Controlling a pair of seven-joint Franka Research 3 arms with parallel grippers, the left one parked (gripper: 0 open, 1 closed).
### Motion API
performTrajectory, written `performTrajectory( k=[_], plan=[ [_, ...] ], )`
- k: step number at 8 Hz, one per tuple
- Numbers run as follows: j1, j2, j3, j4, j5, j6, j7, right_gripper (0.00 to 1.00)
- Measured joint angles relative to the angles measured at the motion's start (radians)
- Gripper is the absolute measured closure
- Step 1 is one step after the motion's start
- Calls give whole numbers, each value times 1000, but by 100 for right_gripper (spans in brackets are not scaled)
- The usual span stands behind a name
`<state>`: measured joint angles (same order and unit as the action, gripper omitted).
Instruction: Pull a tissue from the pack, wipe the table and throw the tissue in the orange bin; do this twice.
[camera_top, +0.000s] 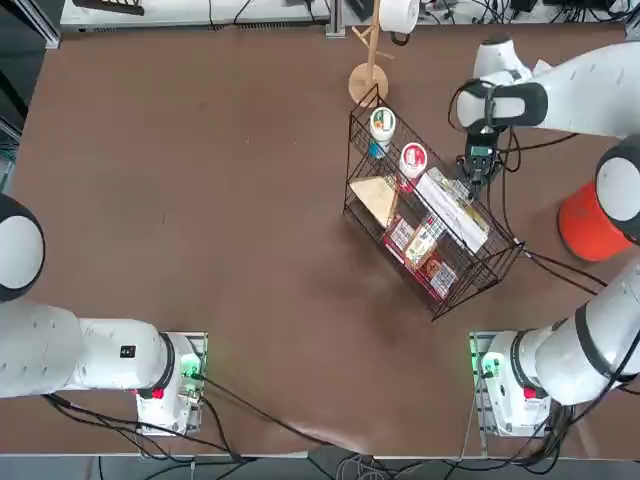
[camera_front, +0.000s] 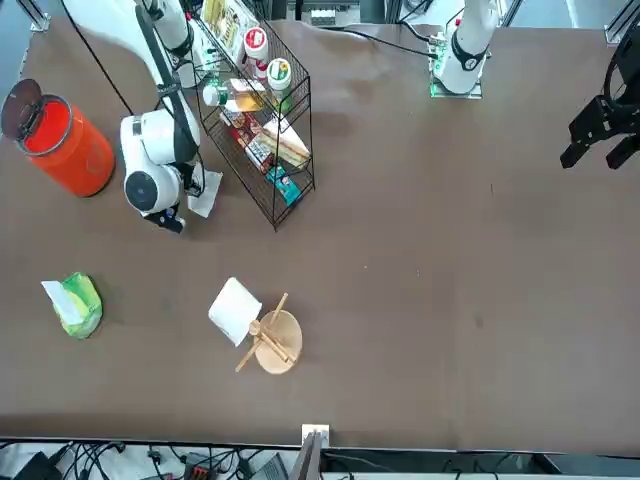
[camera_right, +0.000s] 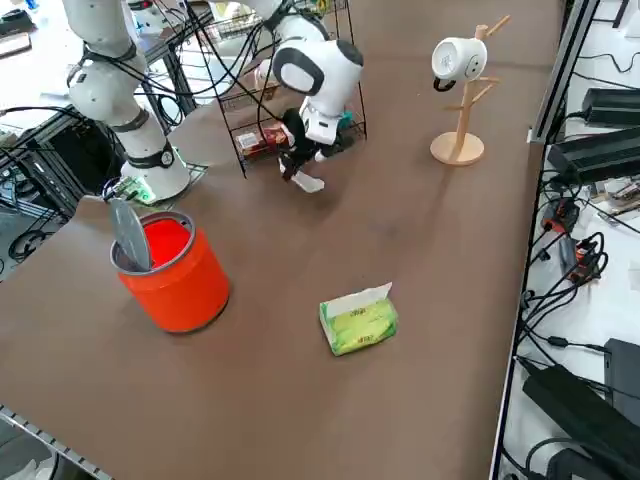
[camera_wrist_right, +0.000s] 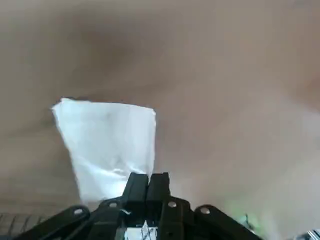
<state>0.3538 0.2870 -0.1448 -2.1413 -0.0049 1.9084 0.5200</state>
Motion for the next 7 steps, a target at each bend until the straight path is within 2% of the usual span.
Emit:
performTrajectory(
  k=[4,7],
  plan=[
    [-4,-20,-2,148,0,-204,0,99],
    [-16,-92,-5,173,0,-301,0,99]
  ],
)
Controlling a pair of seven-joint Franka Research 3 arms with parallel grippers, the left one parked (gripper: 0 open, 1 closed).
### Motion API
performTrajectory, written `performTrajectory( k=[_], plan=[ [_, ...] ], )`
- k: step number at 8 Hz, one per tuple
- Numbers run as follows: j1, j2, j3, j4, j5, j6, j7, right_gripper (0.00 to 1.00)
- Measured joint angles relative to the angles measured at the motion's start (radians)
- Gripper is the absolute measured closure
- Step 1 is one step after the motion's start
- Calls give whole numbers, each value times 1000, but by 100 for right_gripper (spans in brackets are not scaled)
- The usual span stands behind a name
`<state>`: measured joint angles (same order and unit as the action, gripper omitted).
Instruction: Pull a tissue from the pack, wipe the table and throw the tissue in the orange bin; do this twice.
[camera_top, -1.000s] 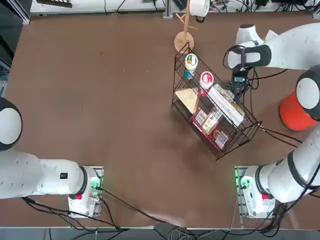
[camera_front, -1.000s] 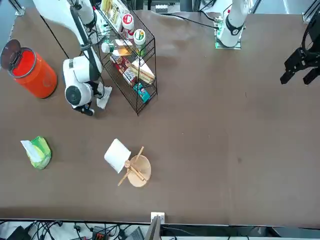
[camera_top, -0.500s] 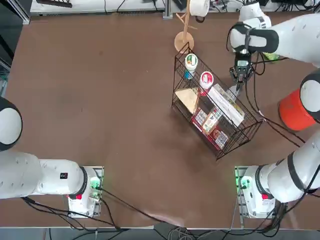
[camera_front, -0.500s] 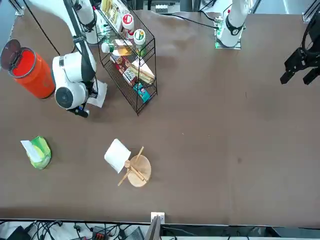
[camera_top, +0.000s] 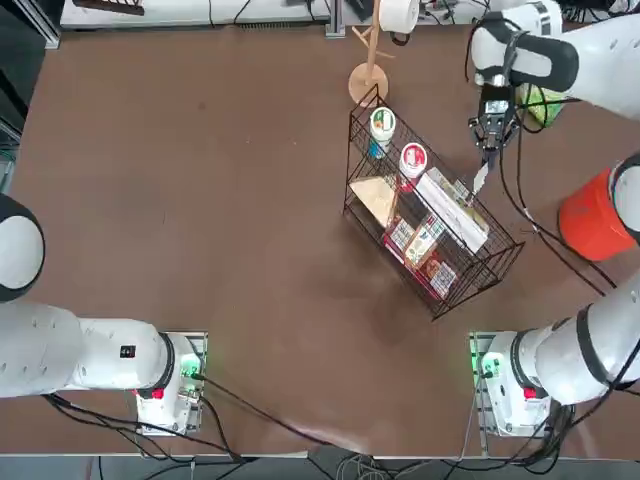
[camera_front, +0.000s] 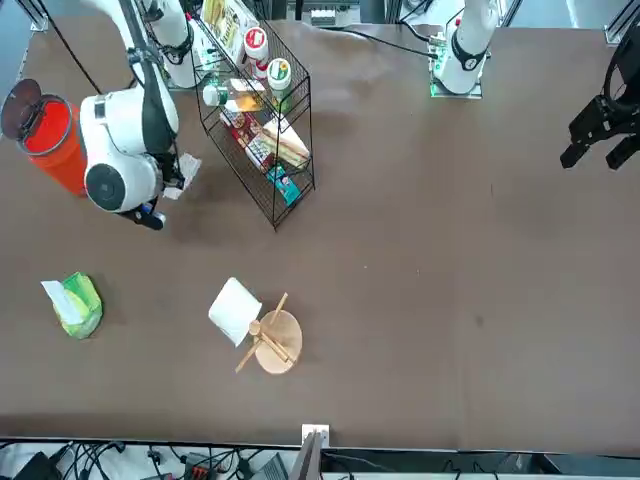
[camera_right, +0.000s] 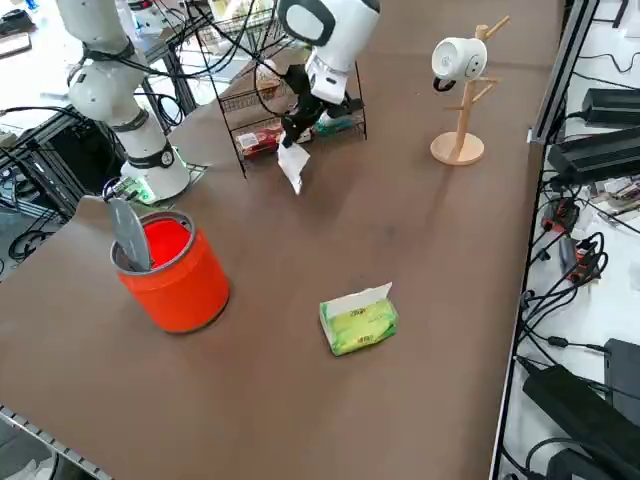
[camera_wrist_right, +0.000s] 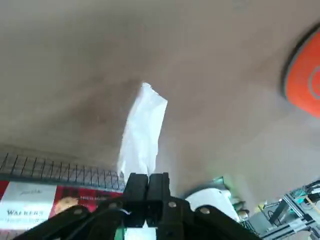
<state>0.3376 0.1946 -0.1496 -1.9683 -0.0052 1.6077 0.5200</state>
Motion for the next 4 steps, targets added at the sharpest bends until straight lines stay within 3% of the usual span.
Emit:
performTrajectory(
  k=[4],
  plan=[
    [-28,-62,-13,77,-52,-185,-45,99]
  ],
)
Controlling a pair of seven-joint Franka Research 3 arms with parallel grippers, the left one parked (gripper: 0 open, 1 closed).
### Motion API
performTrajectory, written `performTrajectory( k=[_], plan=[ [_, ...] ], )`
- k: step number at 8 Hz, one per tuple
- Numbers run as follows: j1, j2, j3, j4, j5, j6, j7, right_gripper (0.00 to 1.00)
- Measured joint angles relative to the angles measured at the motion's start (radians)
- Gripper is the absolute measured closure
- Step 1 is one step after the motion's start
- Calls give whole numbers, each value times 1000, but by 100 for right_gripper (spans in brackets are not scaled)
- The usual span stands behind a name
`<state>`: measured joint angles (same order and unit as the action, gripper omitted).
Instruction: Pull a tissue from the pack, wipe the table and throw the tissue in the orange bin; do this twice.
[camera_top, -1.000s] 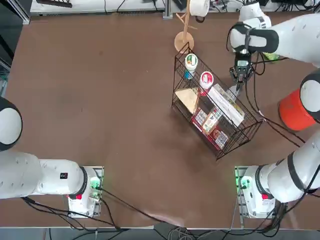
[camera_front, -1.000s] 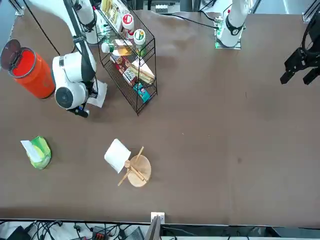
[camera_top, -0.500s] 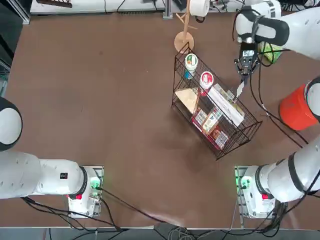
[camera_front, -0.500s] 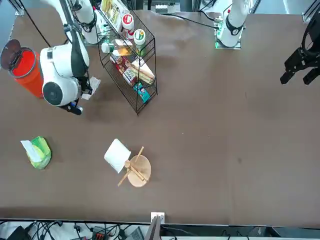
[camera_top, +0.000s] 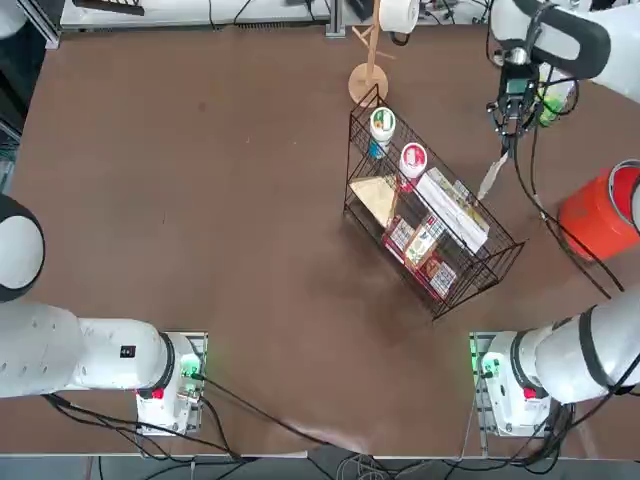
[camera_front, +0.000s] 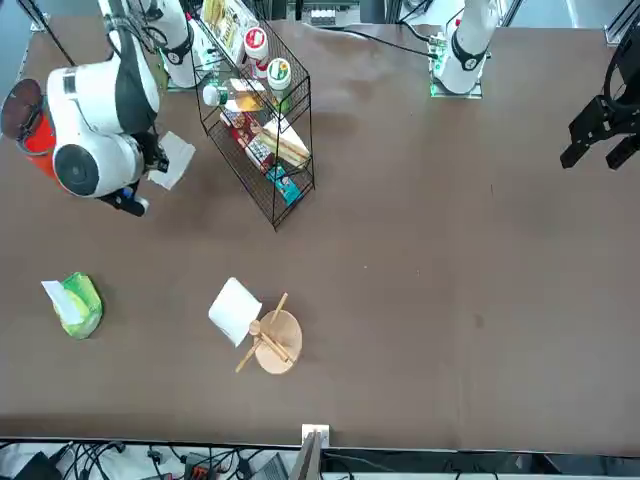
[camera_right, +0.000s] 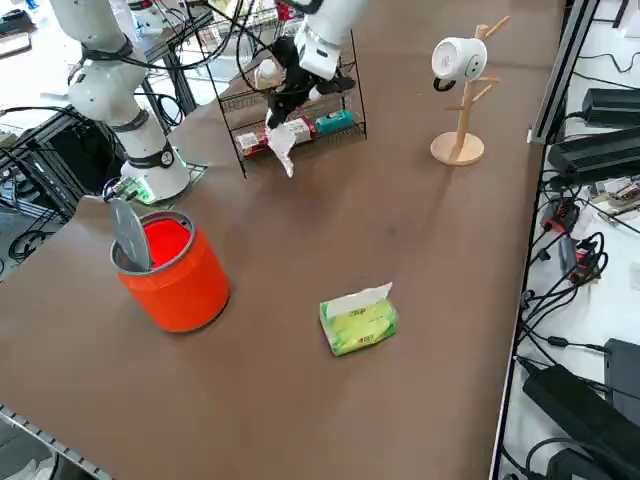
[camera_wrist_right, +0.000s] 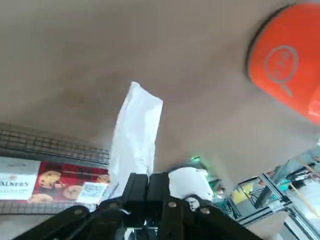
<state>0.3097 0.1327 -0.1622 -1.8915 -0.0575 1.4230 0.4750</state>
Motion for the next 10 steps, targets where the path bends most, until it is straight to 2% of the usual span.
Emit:
performTrajectory(
  k=[3,5,7,10],
  plan=[
    [-42,-39,-4,4,-114,-62,-107,99],
    [-94,-67,-6,5,-230,-97,-224,99],
    [-176,-104,-10,6,-335,-115,-388,99],
    [-343,-168,-15,10,-425,-126,-663,99]
  ],
)
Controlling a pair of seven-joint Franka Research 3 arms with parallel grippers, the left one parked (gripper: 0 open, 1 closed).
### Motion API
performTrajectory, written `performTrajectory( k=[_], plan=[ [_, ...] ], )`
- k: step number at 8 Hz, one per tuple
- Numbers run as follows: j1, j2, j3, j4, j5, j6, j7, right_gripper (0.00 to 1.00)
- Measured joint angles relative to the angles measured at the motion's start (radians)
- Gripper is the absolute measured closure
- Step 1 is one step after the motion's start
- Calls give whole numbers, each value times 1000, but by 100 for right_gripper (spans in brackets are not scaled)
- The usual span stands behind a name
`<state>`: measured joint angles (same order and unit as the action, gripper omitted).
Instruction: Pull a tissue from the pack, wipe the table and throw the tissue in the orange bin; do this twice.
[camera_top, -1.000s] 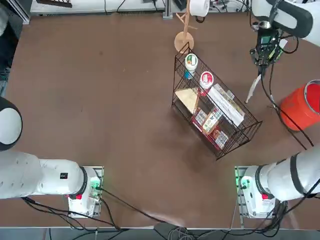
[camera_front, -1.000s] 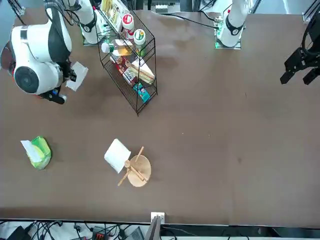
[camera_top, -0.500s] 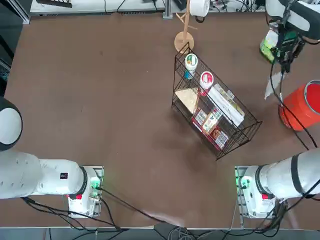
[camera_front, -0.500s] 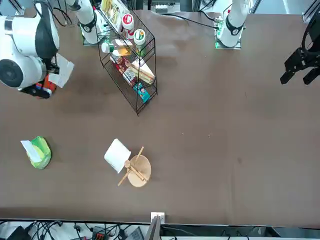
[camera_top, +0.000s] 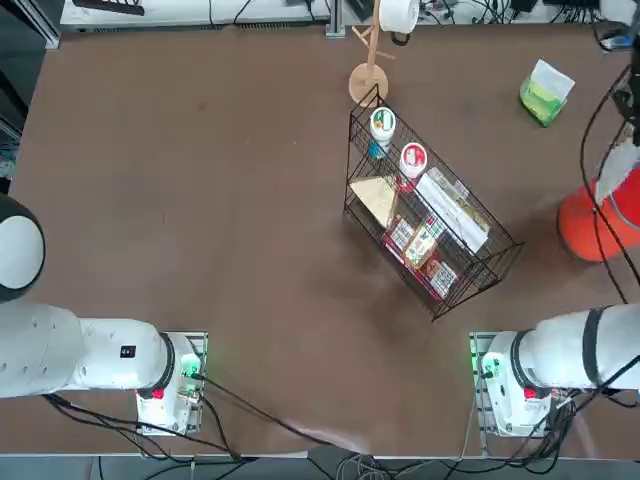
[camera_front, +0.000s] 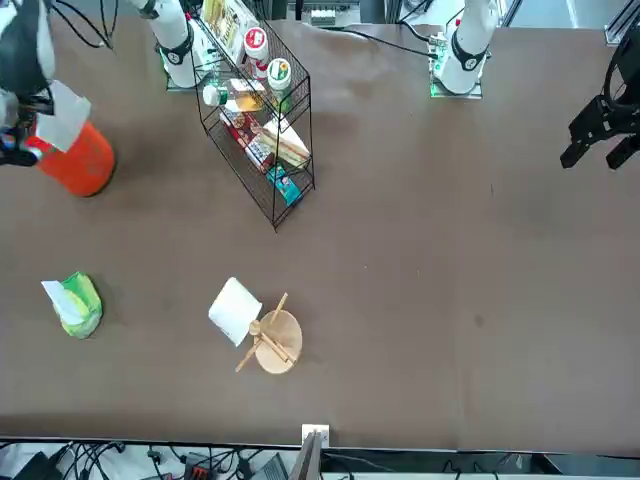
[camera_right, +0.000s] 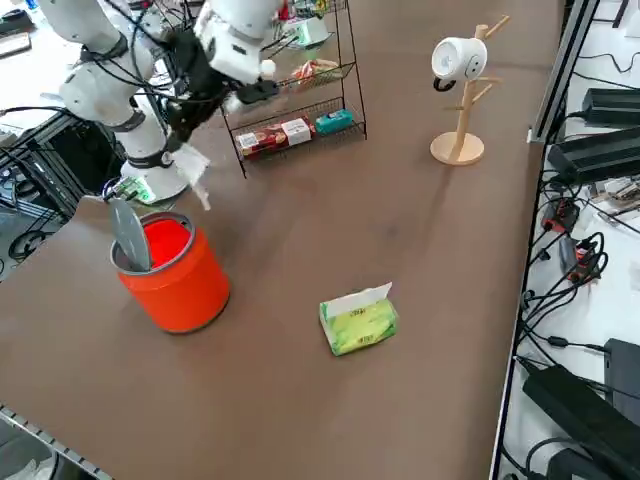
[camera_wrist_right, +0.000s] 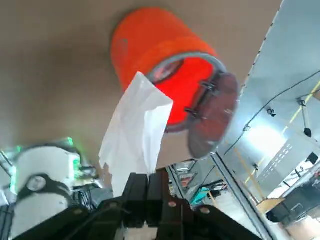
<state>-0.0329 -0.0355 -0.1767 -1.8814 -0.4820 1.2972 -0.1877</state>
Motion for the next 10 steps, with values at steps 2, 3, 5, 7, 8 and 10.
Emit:
performTrajectory(
  k=[2,3,5,7,8,10],
  plan=[
    [-72,-11,-1,5,-34,1,-107,99],
    [-83,-5,0,5,-34,4,-116,99],
    [-83,37,5,4,-47,32,-116,99],
    [-83,96,7,3,-94,67,-116,99],
    [-85,120,7,1,-103,81,-116,99],
    [-96,144,6,-13,-108,101,-116,99]
  ],
)
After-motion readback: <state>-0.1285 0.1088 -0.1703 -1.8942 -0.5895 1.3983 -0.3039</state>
